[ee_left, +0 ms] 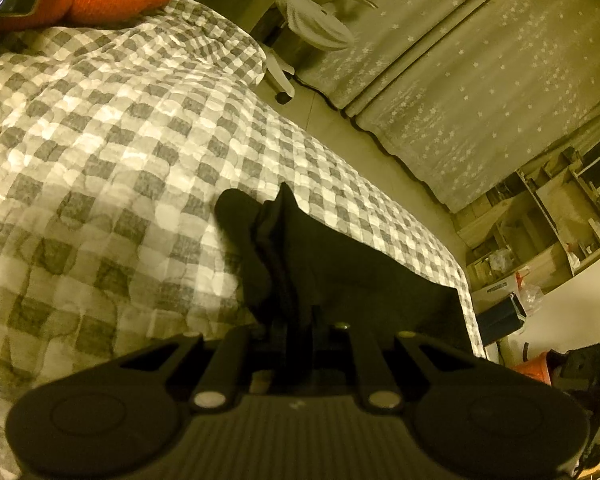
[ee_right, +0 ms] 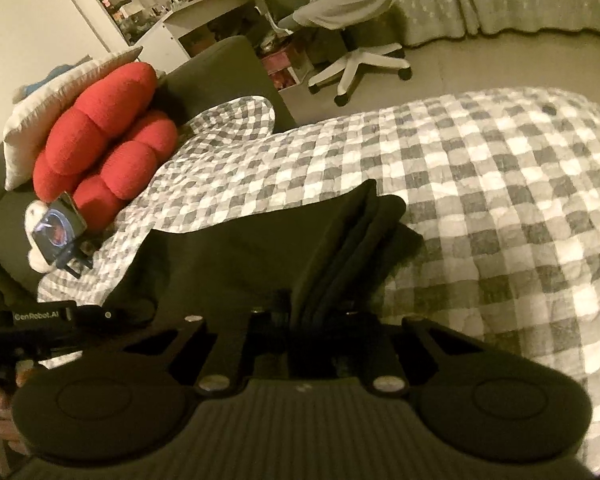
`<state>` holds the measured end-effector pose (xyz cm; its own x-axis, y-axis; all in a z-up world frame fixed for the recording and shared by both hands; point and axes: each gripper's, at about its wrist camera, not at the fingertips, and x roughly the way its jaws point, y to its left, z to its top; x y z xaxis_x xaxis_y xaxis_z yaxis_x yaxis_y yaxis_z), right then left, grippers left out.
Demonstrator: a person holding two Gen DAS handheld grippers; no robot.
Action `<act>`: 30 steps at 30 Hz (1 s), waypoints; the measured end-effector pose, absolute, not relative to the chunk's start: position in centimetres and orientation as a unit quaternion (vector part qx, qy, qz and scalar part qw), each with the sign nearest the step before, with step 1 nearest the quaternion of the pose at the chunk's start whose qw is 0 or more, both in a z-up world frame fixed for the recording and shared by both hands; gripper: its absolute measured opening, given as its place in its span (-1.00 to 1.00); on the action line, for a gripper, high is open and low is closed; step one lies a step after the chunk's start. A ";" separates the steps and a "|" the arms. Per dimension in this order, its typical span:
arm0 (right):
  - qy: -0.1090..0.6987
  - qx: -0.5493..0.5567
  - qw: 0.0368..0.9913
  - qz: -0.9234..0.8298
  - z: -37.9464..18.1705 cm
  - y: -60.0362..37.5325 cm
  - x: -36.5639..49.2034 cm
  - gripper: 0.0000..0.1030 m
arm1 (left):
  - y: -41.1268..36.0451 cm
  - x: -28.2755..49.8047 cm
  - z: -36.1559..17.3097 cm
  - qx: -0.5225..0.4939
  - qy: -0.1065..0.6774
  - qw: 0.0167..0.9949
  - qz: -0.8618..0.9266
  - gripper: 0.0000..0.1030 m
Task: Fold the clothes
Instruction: 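Lift the folded black garment off the bed with both grippers, then carry the held black garment with both grippers toward the grey sofa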
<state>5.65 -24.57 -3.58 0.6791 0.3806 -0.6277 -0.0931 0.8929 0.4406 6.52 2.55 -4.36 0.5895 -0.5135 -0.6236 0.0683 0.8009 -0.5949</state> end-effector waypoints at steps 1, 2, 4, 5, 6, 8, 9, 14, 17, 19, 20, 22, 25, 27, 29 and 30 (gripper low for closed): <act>0.376 0.180 0.900 0.130 -3.5 -24.3 5.5 -0.73 | 2.5 6.5 -4.4 -0.265 0.420 0.851 -0.171 -0.79; 0.373 0.170 0.903 0.127 -3.4 -24.0 5.4 -0.73 | 2.5 6.6 -4.4 -0.266 0.420 0.850 -0.171 -0.78; 0.373 0.165 0.904 0.125 -3.5 -23.9 5.4 -0.73 | 2.5 6.7 -4.5 -0.268 0.422 0.849 -0.172 -0.75; 0.375 0.171 0.902 0.126 -3.6 -24.1 5.6 -0.69 | 2.6 6.8 -4.6 -0.269 0.422 0.848 -0.172 -0.74; 0.378 0.179 0.899 0.130 -3.8 -24.3 5.7 -0.65 | 2.6 6.8 -4.6 -0.271 0.423 0.848 -0.172 -0.73; 0.381 0.194 0.894 0.135 -4.0 -24.8 5.8 -0.59 | 2.7 6.9 -4.7 -0.273 0.424 0.846 -0.174 -0.72; 0.382 0.200 0.892 0.136 -4.1 -24.9 5.8 -0.58 | 2.7 6.9 -4.8 -0.275 0.424 0.845 -0.174 -0.71; 0.383 0.213 0.889 0.137 -4.1 -25.2 5.7 -0.57 | 2.6 7.0 -5.0 -0.273 0.424 0.845 -0.176 -0.69; 0.378 0.195 0.896 0.129 -4.0 -24.6 5.5 -0.60 | 2.4 6.9 -4.8 -0.265 0.422 0.849 -0.175 -0.71; 0.375 0.183 0.900 0.124 -3.8 -24.1 5.3 -0.66 | 2.1 6.7 -4.6 -0.255 0.418 0.855 -0.172 -0.73; 0.373 0.177 0.903 0.121 -3.8 -23.9 5.3 -0.68 | 2.0 6.6 -4.5 -0.250 0.416 0.858 -0.170 -0.74; 0.372 0.173 0.904 0.116 -3.7 -23.8 5.2 -0.71 | 1.8 6.4 -4.2 -0.242 0.412 0.863 -0.166 -0.76; 0.368 0.170 0.908 0.108 -3.4 -23.6 5.0 -0.73 | 1.6 6.2 -3.8 -0.236 0.408 0.867 -0.162 -0.78; 0.358 0.151 0.916 0.103 -3.0 -23.0 4.6 -0.73 | 1.4 6.0 -3.5 -0.229 0.405 0.871 -0.160 -0.79; 0.348 0.132 0.923 0.098 -2.6 -22.4 4.2 -0.74 | 1.2 5.8 -3.1 -0.219 0.399 0.876 -0.159 -0.80; 0.342 0.124 0.926 0.097 -2.5 -22.2 4.0 -0.74 | 1.1 5.7 -2.9 -0.217 0.396 0.878 -0.159 -0.80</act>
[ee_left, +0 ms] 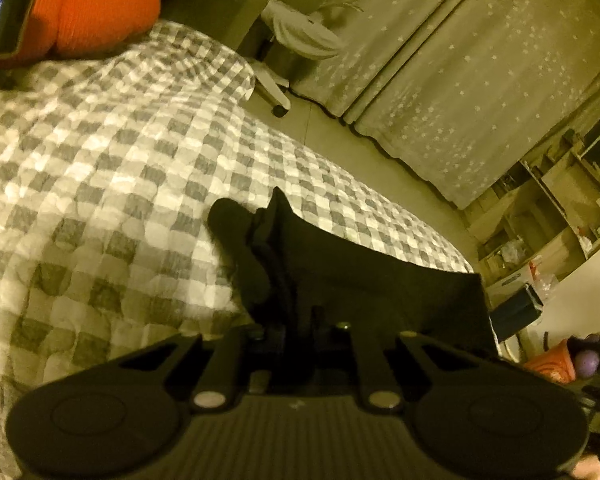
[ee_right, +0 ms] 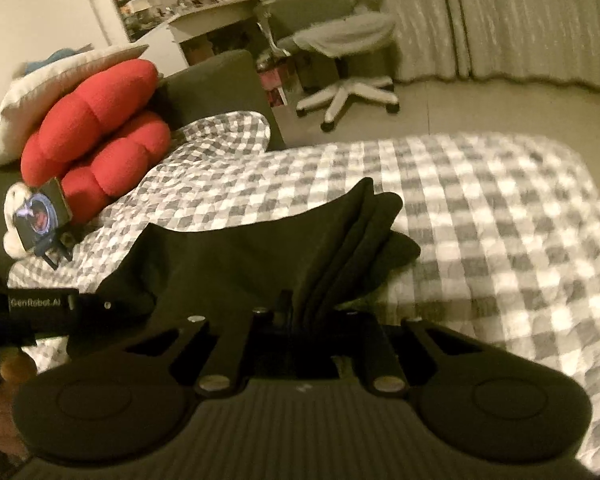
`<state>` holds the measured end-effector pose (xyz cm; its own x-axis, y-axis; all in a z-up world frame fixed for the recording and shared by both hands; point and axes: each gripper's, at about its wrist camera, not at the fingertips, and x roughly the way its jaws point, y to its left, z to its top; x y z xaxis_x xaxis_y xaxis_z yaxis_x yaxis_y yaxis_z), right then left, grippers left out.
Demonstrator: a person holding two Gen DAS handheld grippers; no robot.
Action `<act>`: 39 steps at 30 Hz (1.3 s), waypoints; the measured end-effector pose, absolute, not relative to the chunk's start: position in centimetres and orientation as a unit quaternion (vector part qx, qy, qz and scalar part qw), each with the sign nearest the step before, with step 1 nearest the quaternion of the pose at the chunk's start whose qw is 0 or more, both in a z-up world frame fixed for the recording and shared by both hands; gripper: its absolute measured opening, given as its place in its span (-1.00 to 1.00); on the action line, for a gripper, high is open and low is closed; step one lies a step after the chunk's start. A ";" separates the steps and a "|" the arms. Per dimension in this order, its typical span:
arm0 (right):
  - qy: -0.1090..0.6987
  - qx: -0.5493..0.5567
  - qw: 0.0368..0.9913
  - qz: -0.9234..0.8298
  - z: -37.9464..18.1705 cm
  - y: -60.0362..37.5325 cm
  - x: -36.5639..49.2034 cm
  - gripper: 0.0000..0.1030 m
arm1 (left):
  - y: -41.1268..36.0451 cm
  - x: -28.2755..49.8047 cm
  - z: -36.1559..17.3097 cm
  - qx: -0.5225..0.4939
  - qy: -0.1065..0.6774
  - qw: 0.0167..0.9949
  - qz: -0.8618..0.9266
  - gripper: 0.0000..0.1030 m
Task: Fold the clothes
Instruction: 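Carry the held black garment with both grippers toward the grey sofa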
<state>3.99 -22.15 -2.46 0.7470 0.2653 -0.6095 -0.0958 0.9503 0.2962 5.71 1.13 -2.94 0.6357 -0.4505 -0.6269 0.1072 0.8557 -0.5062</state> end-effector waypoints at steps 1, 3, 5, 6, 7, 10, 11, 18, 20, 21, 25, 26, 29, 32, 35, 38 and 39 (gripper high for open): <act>0.336 0.117 0.930 0.096 -2.3 -21.9 3.9 -0.74 | 1.1 5.6 -2.7 -0.215 0.393 0.880 -0.158 -0.80; 0.327 0.108 0.934 0.093 -2.0 -21.6 3.6 -0.75 | 1.0 5.5 -2.4 -0.211 0.388 0.883 -0.158 -0.80; 0.319 0.104 0.938 0.091 -1.8 -21.5 3.5 -0.75 | 1.0 5.3 -2.1 -0.209 0.382 0.886 -0.157 -0.80; 0.316 0.102 0.939 0.090 -1.7 -21.4 3.5 -0.75 | 0.9 5.2 -1.9 -0.206 0.379 0.888 -0.156 -0.80; 0.314 0.102 0.940 0.090 -1.6 -21.4 3.4 -0.75 | 0.9 5.0 -1.9 -0.202 0.376 0.891 -0.156 -0.80; 0.308 0.088 0.943 0.088 -1.4 -21.1 3.1 -0.75 | 0.7 4.8 -1.7 -0.191 0.369 0.896 -0.156 -0.80; 0.305 0.081 0.945 0.088 -1.4 -20.9 3.0 -0.75 | 0.6 4.8 -1.7 -0.188 0.368 0.897 -0.155 -0.80; 0.302 0.071 0.947 0.079 -1.3 -20.6 2.9 -0.75 | -0.1 4.4 -1.2 -0.170 0.359 0.905 -0.154 -0.80; 0.297 0.070 0.949 0.078 -1.1 -20.6 2.7 -0.75 | -0.1 4.3 -1.0 -0.167 0.354 0.907 -0.156 -0.80; 0.295 0.069 0.950 0.077 -1.0 -20.6 2.7 -0.75 | -0.1 4.2 -1.0 -0.166 0.352 0.908 -0.157 -0.80; 0.292 0.065 0.951 0.075 -1.0 -20.5 2.3 -0.75 | -0.2 4.0 -0.9 -0.162 0.351 0.909 -0.153 -0.80; 0.291 0.065 0.952 0.075 -0.9 -20.5 2.2 -0.75 | -0.3 3.9 -0.8 -0.162 0.350 0.910 -0.151 -0.80; 0.283 0.061 0.954 0.075 -0.7 -20.3 1.9 -0.75 | -0.3 3.7 -0.6 -0.160 0.345 0.912 -0.152 -0.80; 0.276 0.058 0.957 0.073 -0.4 -20.2 1.5 -0.75 | -0.2 3.4 -0.3 -0.158 0.337 0.915 -0.155 -0.80; 0.270 0.053 0.959 0.071 -0.2 -20.2 1.2 -0.75 | -0.2 3.0 0.0 -0.154 0.328 0.918 -0.158 -0.80; 0.266 0.049 0.960 0.070 -0.1 -20.0 1.0 -0.75 | -0.3 2.8 0.2 -0.151 0.325 0.920 -0.160 -0.80; 0.265 0.048 0.961 0.069 0.0 -20.0 1.0 -0.75 | -0.3 2.7 0.3 -0.149 0.324 0.920 -0.161 -0.80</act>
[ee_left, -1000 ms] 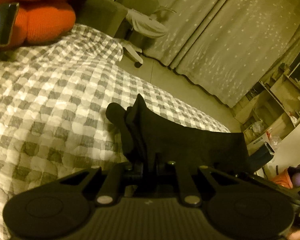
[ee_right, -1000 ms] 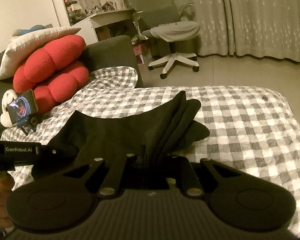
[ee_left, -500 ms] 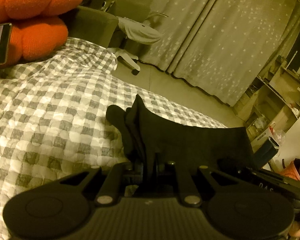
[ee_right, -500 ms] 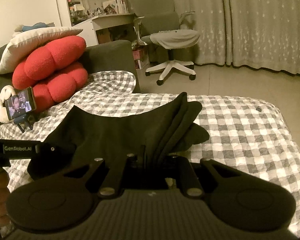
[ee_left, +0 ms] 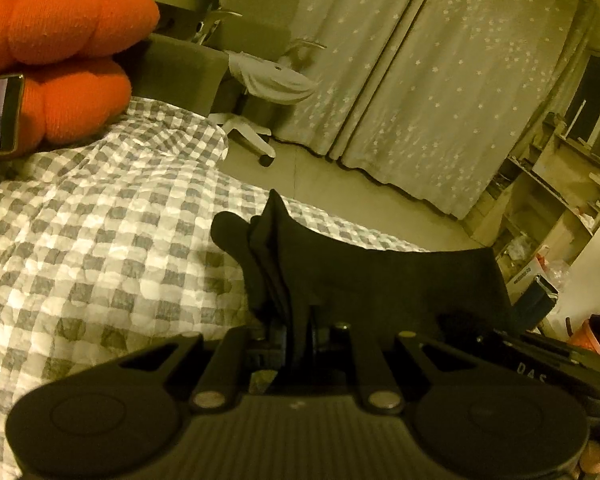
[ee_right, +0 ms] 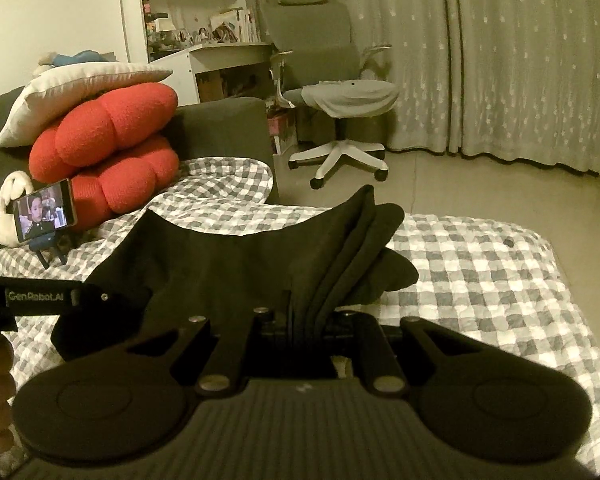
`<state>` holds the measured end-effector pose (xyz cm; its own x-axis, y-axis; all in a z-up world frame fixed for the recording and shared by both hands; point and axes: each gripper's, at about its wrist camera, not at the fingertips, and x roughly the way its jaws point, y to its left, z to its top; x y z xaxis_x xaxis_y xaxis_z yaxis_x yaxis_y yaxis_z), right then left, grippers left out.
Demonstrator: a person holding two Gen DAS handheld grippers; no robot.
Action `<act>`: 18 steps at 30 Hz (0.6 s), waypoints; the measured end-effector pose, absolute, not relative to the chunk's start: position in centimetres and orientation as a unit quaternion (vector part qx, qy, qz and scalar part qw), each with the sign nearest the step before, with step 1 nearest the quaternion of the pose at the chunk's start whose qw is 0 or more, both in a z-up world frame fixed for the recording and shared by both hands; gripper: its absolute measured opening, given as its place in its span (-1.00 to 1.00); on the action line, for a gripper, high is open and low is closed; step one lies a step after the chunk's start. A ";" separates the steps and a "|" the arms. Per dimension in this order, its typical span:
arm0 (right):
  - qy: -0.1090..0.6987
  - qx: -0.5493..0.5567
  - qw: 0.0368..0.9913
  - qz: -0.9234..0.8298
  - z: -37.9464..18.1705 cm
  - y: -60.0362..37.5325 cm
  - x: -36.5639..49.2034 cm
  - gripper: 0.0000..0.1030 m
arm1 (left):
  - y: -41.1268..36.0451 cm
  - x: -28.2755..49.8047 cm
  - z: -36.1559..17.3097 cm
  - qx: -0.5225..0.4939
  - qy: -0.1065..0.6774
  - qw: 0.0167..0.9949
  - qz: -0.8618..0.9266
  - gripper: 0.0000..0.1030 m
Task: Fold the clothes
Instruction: 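Carry the held black garment with both grippers toward the grey sofa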
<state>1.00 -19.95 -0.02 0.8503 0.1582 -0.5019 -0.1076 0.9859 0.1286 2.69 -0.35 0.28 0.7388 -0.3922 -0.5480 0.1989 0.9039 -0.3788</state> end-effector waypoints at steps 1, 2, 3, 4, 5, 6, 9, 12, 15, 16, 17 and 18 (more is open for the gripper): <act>0.263 0.047 0.961 0.069 0.0 -19.9 1.0 -0.75 | -0.4 2.6 0.3 -0.148 0.323 0.921 -0.161 -0.80; 0.262 0.046 0.962 0.068 0.1 -19.8 0.9 -0.75 | -0.4 2.6 0.4 -0.147 0.322 0.921 -0.161 -0.80; 0.261 0.045 0.962 0.068 0.1 -19.8 0.9 -0.75 | -0.4 2.5 0.4 -0.147 0.320 0.922 -0.162 -0.80; 0.259 0.044 0.962 0.068 0.2 -19.7 0.8 -0.75 | -0.4 2.4 0.4 -0.146 0.319 0.922 -0.162 -0.80; 0.258 0.043 0.963 0.067 0.2 -19.7 0.8 -0.75 | -0.4 2.3 0.5 -0.145 0.318 0.923 -0.163 -0.80; 0.257 0.042 0.963 0.067 0.3 -19.6 0.7 -0.75 | -0.4 2.2 0.5 -0.145 0.316 0.923 -0.163 -0.80; 0.253 0.040 0.964 0.066 0.4 -19.5 0.6 -0.75 | -0.2 2.0 0.7 -0.146 0.316 0.923 -0.163 -0.80; 0.250 0.037 0.965 0.065 0.6 -19.3 0.4 -0.75 | -0.1 1.8 1.0 -0.147 0.312 0.924 -0.163 -0.80; 0.249 0.034 0.966 0.065 0.6 -19.2 0.3 -0.75 | 0.1 1.5 1.3 -0.146 0.307 0.926 -0.165 -0.80; 0.248 0.034 0.966 0.065 0.7 -19.1 0.3 -0.75 | 0.1 1.4 1.3 -0.145 0.305 0.926 -0.166 -0.80; 0.247 0.033 0.966 0.065 0.7 -19.1 0.2 -0.75 | 0.1 1.3 1.3 -0.144 0.305 0.927 -0.166 -0.80; 0.247 0.032 0.966 0.064 0.7 -19.0 0.2 -0.75 | 0.1 1.3 1.3 -0.143 0.305 0.927 -0.166 -0.80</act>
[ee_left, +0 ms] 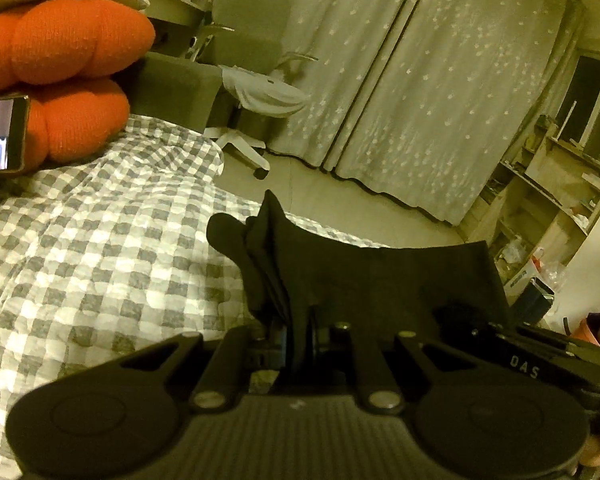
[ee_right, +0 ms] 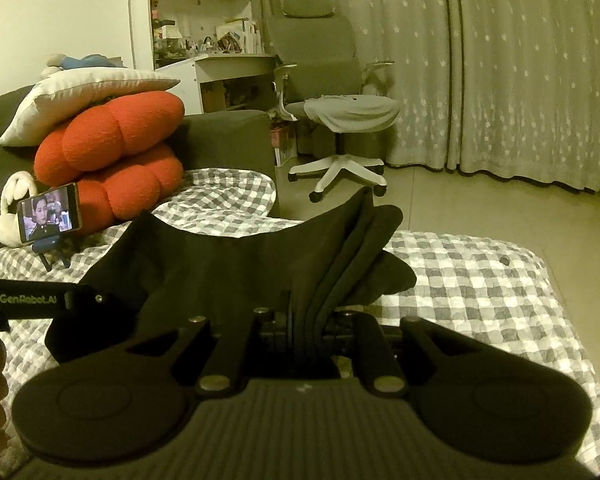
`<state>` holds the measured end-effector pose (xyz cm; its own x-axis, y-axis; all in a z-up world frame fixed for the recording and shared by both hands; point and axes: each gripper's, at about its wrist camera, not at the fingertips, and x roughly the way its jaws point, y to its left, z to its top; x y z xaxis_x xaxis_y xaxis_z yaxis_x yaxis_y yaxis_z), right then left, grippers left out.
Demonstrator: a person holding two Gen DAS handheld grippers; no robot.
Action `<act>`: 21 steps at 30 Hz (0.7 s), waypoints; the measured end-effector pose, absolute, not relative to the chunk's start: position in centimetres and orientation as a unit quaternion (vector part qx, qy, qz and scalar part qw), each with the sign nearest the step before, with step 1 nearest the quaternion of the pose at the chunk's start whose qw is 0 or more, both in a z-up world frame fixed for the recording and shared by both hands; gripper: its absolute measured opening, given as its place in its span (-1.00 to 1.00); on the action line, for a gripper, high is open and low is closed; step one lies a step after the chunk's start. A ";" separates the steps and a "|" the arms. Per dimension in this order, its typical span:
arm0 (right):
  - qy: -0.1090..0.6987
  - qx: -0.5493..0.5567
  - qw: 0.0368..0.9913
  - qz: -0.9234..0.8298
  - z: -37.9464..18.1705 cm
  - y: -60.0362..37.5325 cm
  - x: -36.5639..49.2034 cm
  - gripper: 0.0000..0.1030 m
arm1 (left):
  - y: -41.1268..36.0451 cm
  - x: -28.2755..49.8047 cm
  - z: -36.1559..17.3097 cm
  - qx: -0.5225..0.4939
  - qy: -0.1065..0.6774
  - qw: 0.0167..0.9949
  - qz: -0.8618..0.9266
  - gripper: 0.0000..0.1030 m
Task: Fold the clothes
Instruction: 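Carry the held black garment with both grippers toward the grey sofa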
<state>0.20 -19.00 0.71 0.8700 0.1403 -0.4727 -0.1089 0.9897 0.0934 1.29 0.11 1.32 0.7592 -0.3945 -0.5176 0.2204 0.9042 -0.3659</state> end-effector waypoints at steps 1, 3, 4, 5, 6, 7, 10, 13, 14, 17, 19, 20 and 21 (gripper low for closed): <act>0.246 0.031 0.967 0.064 0.7 -18.9 0.2 -0.75 | 0.1 1.2 1.3 -0.142 0.305 0.927 -0.166 -0.80; 0.246 0.030 0.967 0.063 0.8 -18.8 0.1 -0.75 | 0.0 1.1 1.3 -0.139 0.305 0.928 -0.166 -0.80; 0.246 0.029 0.967 0.062 0.8 -18.8 0.0 -0.75 | 0.0 1.0 1.3 -0.137 0.304 0.928 -0.167 -0.80; 0.247 0.028 0.967 0.061 0.8 -18.7 0.0 -0.75 | -0.1 1.0 1.3 -0.136 0.304 0.928 -0.167 -0.80; 0.247 0.027 0.967 0.060 0.8 -18.7 0.0 -0.75 | -0.1 1.0 1.3 -0.136 0.304 0.928 -0.167 -0.80; 0.247 0.026 0.967 0.059 0.8 -18.6 0.0 -0.75 | -0.1 1.0 1.3 -0.136 0.304 0.928 -0.167 -0.80; 0.247 0.023 0.967 0.057 0.9 -18.4 -0.1 -0.75 | 0.0 0.8 1.4 -0.134 0.303 0.929 -0.167 -0.80; 0.246 0.019 0.967 0.056 1.0 -18.2 -0.3 -0.75 | 0.0 0.6 1.4 -0.135 0.304 0.928 -0.167 -0.80; 0.246 0.017 0.968 0.056 1.0 -18.1 -0.3 -0.75 | 0.1 0.6 1.5 -0.135 0.304 0.928 -0.167 -0.80; 0.245 0.014 0.968 0.055 1.0 -17.9 -0.4 -0.75 | 0.3 0.5 1.6 -0.137 0.304 0.928 -0.167 -0.80; 0.245 0.012 0.968 0.054 1.0 -17.8 -0.6 -0.75 | 0.4 0.3 1.6 -0.139 0.304 0.928 -0.166 -0.80; 0.245 0.011 0.968 0.054 1.0 -17.7 -0.6 -0.75 | 0.4 0.3 1.7 -0.140 0.304 0.928 -0.166 -0.80; 0.244 0.011 0.968 0.054 1.1 -17.6 -0.7 -0.75 | 0.5 0.2 1.7 -0.140 0.304 0.928 -0.166 -0.80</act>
<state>-0.68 -17.62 1.07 0.8750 0.1088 -0.4717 -0.0986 0.9940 0.0465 0.20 0.47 1.70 0.7600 -0.3930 -0.5177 0.2223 0.9056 -0.3612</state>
